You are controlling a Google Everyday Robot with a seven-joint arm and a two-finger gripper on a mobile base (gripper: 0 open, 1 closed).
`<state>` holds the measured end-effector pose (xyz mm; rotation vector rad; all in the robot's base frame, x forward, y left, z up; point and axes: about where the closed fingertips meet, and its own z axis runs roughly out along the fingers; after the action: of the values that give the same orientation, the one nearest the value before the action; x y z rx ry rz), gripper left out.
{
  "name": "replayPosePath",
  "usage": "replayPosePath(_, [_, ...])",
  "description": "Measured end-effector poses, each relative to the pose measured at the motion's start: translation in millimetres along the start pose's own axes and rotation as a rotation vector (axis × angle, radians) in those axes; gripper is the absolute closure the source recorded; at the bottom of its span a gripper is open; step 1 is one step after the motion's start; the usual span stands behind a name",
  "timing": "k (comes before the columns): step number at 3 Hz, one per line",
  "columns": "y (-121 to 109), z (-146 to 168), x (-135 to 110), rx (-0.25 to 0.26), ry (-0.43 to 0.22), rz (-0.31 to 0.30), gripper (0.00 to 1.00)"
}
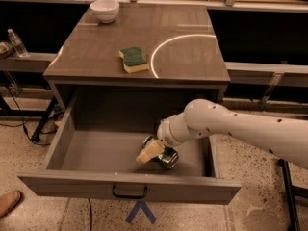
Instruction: Pick green can from top drawer and place on counter
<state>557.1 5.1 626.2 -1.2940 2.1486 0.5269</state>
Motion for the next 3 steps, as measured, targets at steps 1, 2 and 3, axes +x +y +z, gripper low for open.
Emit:
replayPosePath(1, [5, 10, 4, -0.002, -0.009, 0.006, 0.15])
replayPosePath(2, [13, 6, 10, 0.009, -0.018, 0.025, 0.47])
replayPosePath(3, [11, -28, -4, 0.051, -0.05, 0.015, 0.78])
